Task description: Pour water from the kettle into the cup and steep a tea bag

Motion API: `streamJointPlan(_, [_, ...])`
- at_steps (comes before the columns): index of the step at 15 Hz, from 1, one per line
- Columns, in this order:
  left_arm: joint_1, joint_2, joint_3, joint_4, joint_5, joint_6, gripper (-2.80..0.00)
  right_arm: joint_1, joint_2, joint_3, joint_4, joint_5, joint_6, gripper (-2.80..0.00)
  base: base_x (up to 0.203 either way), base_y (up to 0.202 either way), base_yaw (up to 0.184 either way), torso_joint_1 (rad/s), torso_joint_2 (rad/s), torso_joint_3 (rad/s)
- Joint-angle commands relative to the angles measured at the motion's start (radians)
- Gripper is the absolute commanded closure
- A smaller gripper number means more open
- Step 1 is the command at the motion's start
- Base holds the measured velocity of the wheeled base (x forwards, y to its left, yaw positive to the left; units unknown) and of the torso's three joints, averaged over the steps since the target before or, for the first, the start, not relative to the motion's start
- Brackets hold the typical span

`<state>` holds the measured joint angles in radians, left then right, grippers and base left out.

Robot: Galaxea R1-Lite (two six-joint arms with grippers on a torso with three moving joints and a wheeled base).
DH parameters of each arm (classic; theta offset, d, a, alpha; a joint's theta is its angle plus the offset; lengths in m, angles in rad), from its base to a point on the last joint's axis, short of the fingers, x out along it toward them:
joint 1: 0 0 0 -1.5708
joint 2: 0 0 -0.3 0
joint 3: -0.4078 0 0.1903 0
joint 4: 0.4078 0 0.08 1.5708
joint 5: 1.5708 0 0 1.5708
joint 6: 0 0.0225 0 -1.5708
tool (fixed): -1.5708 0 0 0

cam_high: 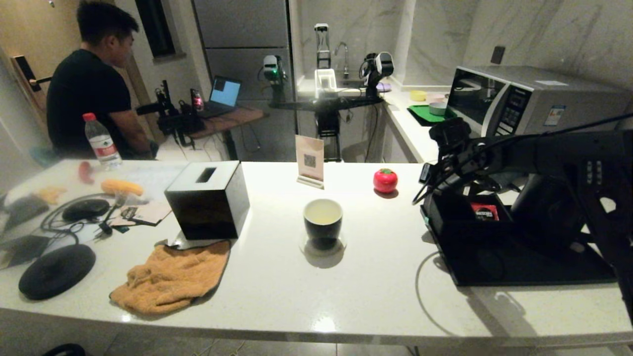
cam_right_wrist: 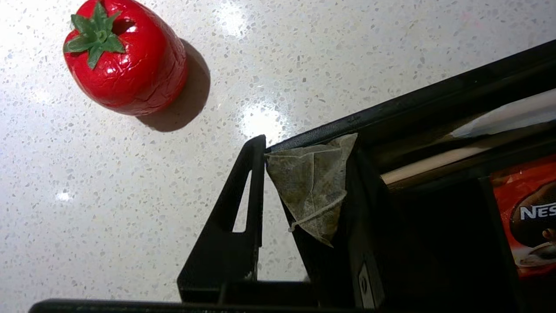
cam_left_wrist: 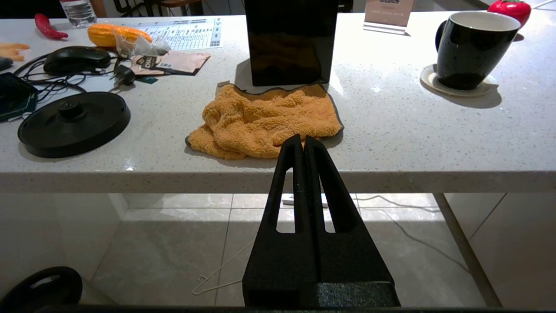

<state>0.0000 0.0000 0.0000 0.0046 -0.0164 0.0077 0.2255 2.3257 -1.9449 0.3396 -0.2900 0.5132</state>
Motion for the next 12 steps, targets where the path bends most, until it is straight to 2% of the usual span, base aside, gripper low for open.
streamJointPlan(1, [0.000, 0.000, 0.000, 0.000, 0.000, 0.000, 0.00, 0.000, -0.002, 0.001, 0.004, -0.002, 0.001, 0.00, 0.000, 0.000, 0.000, 0.000, 0.00, 0.000])
streamJointPlan(12, [0.000, 0.000, 0.000, 0.000, 0.000, 0.000, 0.00, 0.000, -0.012, 0.003, 0.006, -0.011, 0.017, 0.00, 0.000, 0.000, 0.000, 0.000, 0.00, 0.000])
